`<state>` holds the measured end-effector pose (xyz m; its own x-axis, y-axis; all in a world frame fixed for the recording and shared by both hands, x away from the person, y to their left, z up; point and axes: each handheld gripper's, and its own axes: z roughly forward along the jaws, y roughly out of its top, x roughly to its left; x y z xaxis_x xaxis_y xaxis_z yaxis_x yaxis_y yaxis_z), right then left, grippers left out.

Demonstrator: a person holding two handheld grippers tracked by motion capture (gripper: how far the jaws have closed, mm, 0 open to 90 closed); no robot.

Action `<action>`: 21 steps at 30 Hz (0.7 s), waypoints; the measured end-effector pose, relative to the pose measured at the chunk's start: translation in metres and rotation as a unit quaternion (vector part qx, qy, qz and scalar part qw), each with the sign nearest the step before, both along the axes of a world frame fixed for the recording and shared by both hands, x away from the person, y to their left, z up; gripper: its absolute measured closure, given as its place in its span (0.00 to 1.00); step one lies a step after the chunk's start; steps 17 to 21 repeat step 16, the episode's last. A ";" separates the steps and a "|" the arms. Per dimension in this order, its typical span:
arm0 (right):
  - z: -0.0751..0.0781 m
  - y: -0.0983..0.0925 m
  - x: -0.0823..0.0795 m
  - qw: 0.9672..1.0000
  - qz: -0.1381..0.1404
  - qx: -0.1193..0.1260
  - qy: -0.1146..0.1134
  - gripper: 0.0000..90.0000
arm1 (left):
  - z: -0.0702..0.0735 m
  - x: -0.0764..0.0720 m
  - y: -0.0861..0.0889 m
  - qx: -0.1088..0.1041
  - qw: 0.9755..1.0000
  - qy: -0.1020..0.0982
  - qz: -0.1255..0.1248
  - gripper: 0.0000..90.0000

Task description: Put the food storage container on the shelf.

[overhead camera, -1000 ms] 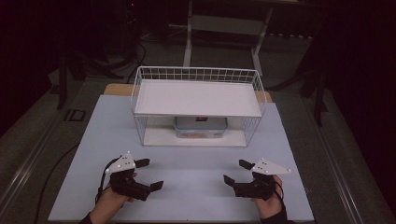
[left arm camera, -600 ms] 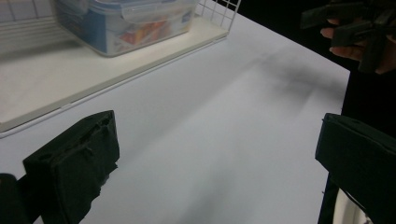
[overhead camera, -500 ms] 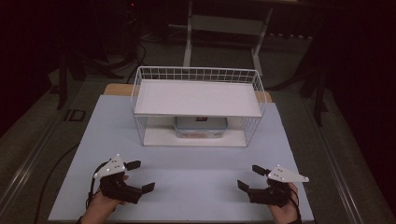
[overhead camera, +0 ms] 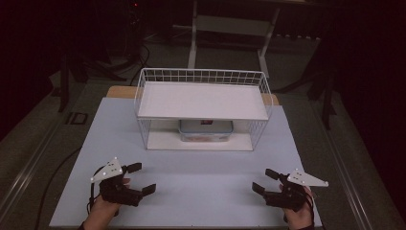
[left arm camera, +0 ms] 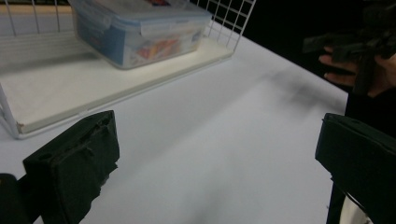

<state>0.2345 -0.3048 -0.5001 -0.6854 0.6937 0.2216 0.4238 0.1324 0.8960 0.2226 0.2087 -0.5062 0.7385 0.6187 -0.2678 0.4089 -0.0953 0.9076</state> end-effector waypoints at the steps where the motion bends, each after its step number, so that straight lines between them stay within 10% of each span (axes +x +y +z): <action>1: -0.001 0.000 0.001 1.000 0.002 0.002 0.001 0.17 | 0.000 0.000 0.000 -0.004 1.000 -0.001 -0.001 0.00; 21: -0.001 0.007 0.001 1.000 0.007 -0.028 -0.009 0.16 | 0.001 0.000 -0.001 -0.018 1.000 -0.003 -0.012 0.00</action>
